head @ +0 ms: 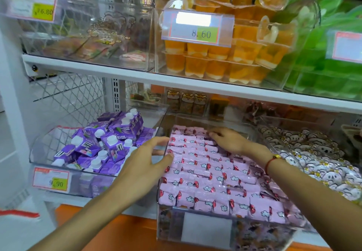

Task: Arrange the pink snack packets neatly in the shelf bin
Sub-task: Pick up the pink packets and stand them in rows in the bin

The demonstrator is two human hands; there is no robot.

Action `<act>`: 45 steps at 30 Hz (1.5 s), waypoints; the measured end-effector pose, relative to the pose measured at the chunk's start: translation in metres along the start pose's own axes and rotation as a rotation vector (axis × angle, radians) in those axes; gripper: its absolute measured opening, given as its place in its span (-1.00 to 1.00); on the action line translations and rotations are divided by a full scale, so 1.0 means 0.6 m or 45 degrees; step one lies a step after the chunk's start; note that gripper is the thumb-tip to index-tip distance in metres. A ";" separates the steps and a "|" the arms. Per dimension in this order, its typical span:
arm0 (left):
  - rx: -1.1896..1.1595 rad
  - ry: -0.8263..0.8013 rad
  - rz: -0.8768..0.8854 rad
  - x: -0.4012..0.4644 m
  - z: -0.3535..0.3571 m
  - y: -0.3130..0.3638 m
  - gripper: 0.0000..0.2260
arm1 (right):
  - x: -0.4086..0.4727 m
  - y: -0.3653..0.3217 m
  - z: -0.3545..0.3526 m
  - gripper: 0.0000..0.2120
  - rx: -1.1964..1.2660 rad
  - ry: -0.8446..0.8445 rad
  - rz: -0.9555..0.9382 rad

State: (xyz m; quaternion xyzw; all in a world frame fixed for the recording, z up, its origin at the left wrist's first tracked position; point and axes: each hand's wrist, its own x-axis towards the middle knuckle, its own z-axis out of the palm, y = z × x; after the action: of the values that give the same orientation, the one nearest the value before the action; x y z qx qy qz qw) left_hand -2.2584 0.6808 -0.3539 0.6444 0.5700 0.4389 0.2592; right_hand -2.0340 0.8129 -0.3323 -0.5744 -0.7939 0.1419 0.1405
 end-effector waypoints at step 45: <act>0.582 -0.014 0.350 0.249 0.201 0.079 -0.87 | -0.094 0.027 0.015 -0.46 -0.316 -0.184 0.187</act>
State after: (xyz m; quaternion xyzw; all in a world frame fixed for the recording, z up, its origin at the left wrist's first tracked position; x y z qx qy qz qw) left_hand -2.1357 0.8343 -0.3321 0.7600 0.5599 0.3264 0.0481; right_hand -2.0064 0.7635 -0.3504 -0.6321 -0.7692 0.0937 0.0003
